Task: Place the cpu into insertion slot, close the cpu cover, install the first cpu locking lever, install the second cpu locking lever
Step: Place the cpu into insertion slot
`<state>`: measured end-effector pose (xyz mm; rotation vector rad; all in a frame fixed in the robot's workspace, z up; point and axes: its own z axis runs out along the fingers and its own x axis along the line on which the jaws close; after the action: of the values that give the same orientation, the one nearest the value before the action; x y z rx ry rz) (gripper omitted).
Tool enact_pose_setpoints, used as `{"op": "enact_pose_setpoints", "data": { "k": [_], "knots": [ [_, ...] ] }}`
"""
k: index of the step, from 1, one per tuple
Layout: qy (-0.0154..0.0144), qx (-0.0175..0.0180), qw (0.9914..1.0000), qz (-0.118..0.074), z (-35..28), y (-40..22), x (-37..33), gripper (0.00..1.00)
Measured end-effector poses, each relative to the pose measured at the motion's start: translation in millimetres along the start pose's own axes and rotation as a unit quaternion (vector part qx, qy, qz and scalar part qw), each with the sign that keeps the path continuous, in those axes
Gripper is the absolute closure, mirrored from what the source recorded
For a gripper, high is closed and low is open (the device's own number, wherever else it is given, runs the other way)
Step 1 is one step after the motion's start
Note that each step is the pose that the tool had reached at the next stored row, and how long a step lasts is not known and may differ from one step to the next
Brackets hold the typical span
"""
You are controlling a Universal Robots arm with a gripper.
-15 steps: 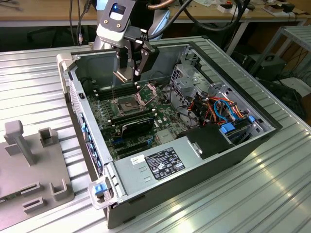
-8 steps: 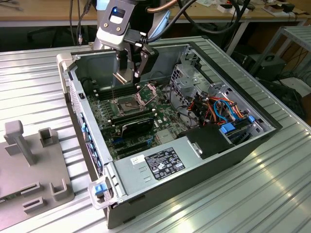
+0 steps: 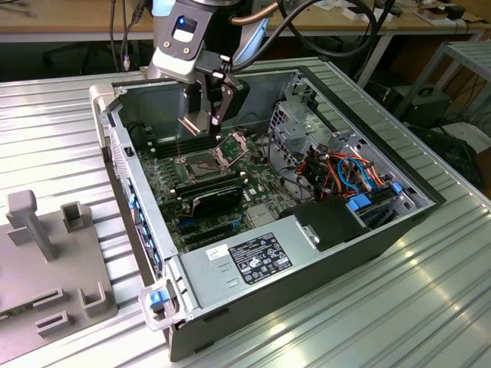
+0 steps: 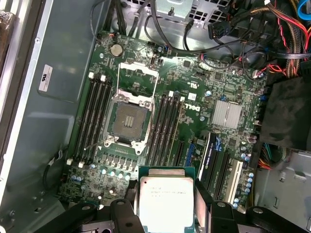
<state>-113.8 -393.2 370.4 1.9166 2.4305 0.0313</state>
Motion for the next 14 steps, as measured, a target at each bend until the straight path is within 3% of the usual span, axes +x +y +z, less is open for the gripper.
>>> {"op": "enact_pose_setpoints", "data": {
  "k": [9, 14],
  "knots": [
    [-0.0001, -0.0001, 1.0, 0.0, 0.3, 0.0, 0.0, 0.45],
    [0.0001, 0.0005, 1.0, 0.001, 3.4, 0.3, 0.2, 0.45]
  ]
}}
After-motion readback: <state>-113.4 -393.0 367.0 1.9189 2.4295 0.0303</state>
